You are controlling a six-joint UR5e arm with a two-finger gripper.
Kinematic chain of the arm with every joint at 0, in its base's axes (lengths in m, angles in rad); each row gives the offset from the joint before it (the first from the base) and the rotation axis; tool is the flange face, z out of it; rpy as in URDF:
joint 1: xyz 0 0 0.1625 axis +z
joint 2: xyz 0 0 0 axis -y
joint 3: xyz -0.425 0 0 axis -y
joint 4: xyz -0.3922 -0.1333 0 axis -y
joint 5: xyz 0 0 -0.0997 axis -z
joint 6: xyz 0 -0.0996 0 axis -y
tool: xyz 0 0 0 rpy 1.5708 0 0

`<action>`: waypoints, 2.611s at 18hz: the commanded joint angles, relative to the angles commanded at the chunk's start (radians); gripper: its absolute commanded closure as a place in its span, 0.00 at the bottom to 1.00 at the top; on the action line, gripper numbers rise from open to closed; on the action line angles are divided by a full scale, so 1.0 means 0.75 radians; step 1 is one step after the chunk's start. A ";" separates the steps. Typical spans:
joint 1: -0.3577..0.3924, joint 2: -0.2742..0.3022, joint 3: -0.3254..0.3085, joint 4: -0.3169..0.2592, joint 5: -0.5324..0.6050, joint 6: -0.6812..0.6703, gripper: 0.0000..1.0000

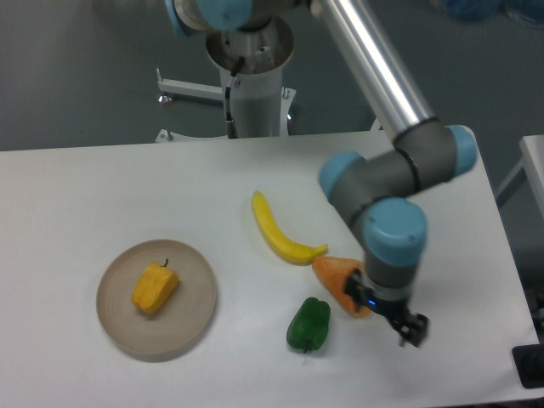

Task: Pick up the yellow pepper from the plate
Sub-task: 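Move the open gripper from the orange pepper over the beige plate, then lower the gripper around the yellow bell pepper on the plate, then close the gripper on the yellow bell pepper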

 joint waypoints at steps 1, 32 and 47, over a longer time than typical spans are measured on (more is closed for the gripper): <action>-0.027 0.043 -0.049 -0.004 -0.010 -0.062 0.00; -0.473 0.074 -0.334 0.119 -0.078 -0.573 0.00; -0.473 0.068 -0.334 0.155 -0.076 -0.547 0.52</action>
